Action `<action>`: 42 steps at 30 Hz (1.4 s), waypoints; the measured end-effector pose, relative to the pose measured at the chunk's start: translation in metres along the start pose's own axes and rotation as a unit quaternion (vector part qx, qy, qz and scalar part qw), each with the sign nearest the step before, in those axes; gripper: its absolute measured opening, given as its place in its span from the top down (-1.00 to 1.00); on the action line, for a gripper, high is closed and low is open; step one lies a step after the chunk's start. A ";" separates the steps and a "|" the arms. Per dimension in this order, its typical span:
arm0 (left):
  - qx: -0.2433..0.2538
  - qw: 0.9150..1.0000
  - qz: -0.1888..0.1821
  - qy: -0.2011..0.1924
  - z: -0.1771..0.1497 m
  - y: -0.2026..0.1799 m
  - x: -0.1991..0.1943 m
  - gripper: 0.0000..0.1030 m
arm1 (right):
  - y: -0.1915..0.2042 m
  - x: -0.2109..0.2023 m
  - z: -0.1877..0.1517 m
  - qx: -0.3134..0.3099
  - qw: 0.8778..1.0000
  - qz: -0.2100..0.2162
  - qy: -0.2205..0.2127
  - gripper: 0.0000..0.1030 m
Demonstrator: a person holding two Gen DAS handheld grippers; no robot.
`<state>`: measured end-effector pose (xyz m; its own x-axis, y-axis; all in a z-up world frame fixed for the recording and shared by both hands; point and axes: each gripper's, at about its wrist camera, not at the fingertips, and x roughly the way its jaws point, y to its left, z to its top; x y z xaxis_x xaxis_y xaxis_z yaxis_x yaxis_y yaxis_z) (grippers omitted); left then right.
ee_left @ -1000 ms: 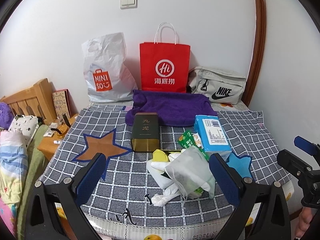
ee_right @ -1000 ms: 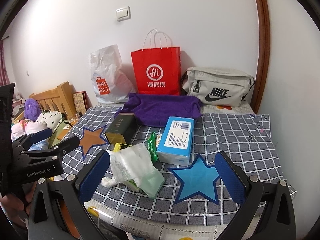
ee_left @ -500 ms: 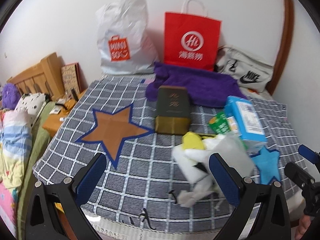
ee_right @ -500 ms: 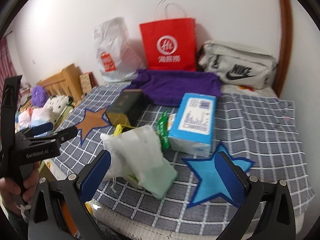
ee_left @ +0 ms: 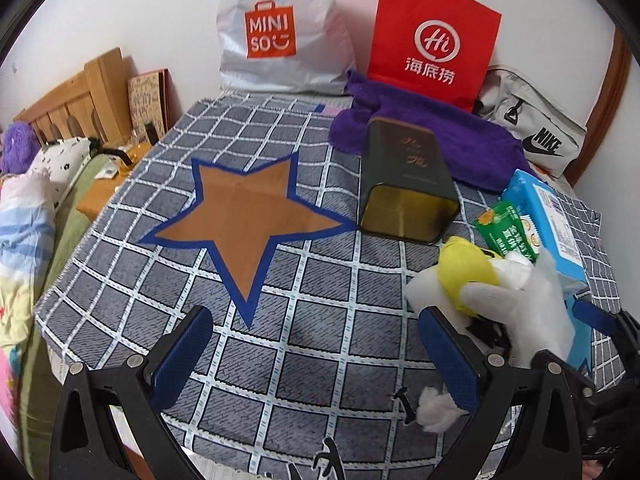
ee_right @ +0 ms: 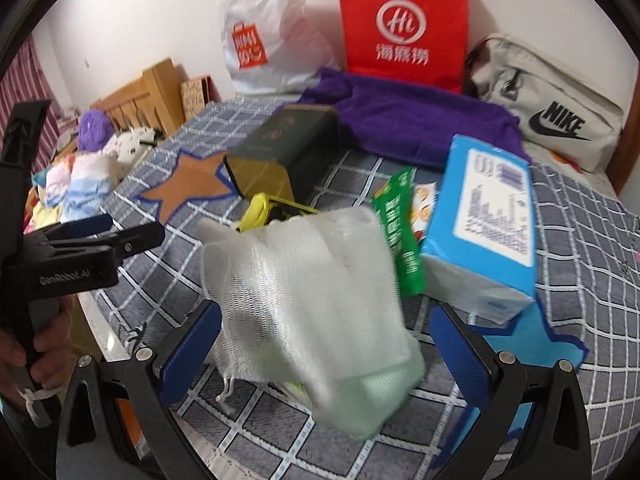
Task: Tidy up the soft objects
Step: 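Grasp the white glove with the left tool while the right tool grasps the white mesh bag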
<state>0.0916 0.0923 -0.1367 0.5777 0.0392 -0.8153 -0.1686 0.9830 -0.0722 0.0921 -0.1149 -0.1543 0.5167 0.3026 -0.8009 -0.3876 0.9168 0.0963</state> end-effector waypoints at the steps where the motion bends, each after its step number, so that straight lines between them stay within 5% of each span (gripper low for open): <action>1: -0.001 1.000 -0.002 0.002 0.000 0.001 0.002 -1.00 | 0.000 0.002 0.000 -0.001 1.000 0.000 -0.001 -0.84; 10: 0.000 1.000 -0.018 0.014 0.004 0.002 0.015 -1.00 | -0.007 -0.012 0.010 0.006 0.999 0.036 -0.026 0.56; 17: 0.011 0.999 -0.035 0.008 0.006 -0.006 0.008 -1.00 | -0.016 -0.036 0.012 0.013 0.996 0.056 -0.062 0.70; 23: 0.027 0.998 -0.063 -0.006 0.007 -0.024 -0.004 -1.00 | -0.041 -0.062 0.005 0.025 0.995 0.029 -0.087 0.76; 33: 0.106 0.986 -0.126 -0.009 0.000 -0.099 -0.017 -0.97 | -0.106 -0.063 -0.038 0.071 0.996 -0.016 -0.051 0.76; 42: 0.148 0.984 -0.102 0.001 -0.003 -0.147 0.002 -0.95 | -0.119 -0.017 -0.066 0.082 0.997 0.004 0.003 0.76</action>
<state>0.1152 -0.0524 -0.1297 0.5741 -0.1648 -0.8020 0.1913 0.9794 -0.0643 0.0796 -0.2459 -0.1912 0.5092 0.3093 -0.8032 -0.2615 0.9447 0.1980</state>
